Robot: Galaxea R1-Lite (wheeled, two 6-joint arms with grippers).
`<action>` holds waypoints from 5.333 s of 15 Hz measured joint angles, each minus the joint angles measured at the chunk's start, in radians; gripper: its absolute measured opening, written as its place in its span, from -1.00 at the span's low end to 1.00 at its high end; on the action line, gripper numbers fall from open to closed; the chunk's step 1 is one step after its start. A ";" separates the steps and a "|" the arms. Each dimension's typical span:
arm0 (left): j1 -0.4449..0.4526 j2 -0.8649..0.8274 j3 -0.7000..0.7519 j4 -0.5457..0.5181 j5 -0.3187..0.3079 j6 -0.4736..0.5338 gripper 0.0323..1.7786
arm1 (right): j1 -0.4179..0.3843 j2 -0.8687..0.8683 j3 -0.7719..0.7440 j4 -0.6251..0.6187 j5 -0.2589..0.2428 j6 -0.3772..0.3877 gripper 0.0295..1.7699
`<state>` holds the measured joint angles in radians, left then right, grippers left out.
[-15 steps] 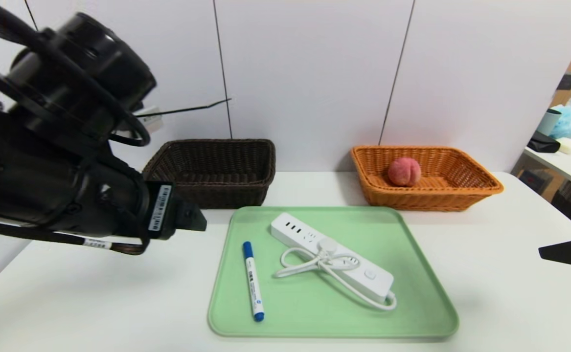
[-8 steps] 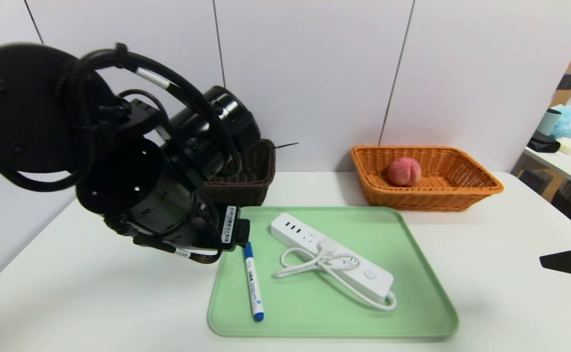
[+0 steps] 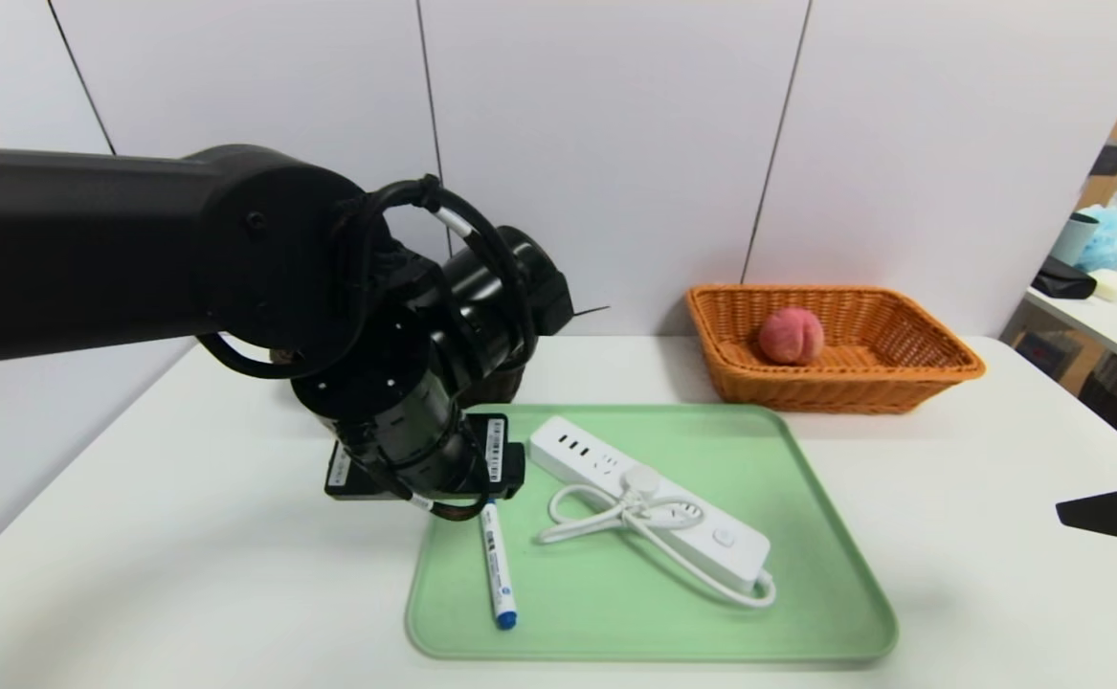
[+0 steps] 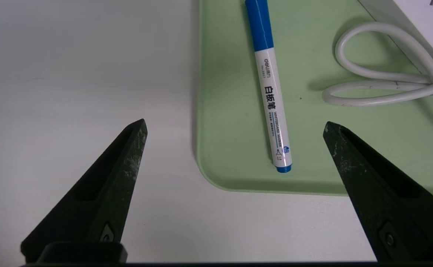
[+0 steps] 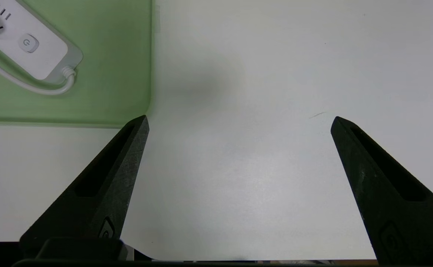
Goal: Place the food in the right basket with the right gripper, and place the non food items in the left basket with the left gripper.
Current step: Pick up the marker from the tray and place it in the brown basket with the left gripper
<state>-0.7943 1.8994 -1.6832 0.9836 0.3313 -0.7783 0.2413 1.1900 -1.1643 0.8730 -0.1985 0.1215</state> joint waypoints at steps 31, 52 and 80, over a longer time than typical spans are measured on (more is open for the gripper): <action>0.083 0.238 -0.125 0.029 -0.203 -0.275 0.90 | -0.025 -0.024 0.035 -0.005 0.009 -0.001 0.91; 0.081 0.294 -0.178 0.069 -0.227 -0.280 0.90 | -0.045 -0.001 0.035 -0.011 0.013 -0.007 0.91; 0.021 0.047 -0.282 0.067 -0.050 -0.024 -0.86 | -0.044 -0.015 0.053 -0.010 0.012 -0.006 0.92</action>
<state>-0.7736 1.9464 -1.9651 1.0511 0.2813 -0.8019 0.1970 1.1747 -1.1117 0.8634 -0.1862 0.1153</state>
